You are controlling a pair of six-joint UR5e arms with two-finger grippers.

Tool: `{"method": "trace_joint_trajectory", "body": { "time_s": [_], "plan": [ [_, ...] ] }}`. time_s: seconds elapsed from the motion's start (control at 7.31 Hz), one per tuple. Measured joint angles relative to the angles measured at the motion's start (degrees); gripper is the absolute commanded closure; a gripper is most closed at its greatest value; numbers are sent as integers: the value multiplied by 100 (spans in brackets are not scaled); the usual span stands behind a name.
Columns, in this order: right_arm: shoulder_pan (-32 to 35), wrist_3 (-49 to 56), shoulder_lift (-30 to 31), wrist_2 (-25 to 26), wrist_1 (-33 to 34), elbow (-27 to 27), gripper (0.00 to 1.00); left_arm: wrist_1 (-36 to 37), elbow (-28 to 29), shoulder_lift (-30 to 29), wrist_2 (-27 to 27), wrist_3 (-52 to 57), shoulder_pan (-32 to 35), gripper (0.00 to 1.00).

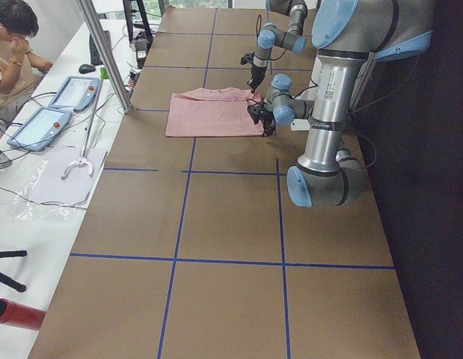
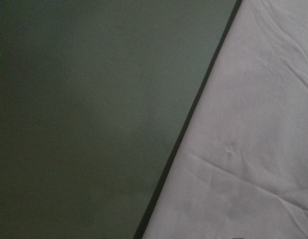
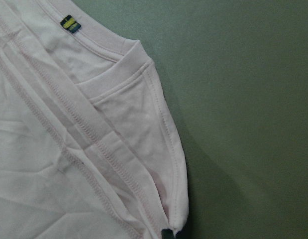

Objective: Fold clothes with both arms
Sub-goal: 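Grasp the near shirt edge with both grippers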

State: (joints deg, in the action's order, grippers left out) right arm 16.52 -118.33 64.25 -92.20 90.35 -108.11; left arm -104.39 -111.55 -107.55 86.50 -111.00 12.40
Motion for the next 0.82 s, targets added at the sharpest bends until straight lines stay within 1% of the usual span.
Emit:
{"method": "trace_joint_trajectory", "body": {
  "time_s": [0.41, 0.55, 0.68, 0.82],
  "plan": [
    [1, 2, 0, 0, 0, 0, 100, 1, 44, -19, 20, 12, -67, 29],
    [1, 2, 0, -1, 0, 3, 100, -1, 70, -19, 24, 15, -100, 33],
    [1, 3, 2, -3, 0, 6, 100, -2, 105, -27, 24, 16, -152, 47],
    [1, 3, 6, -3, 0, 8, 100, -2, 133, -33, 25, 15, -198, 73]
  ]
}}
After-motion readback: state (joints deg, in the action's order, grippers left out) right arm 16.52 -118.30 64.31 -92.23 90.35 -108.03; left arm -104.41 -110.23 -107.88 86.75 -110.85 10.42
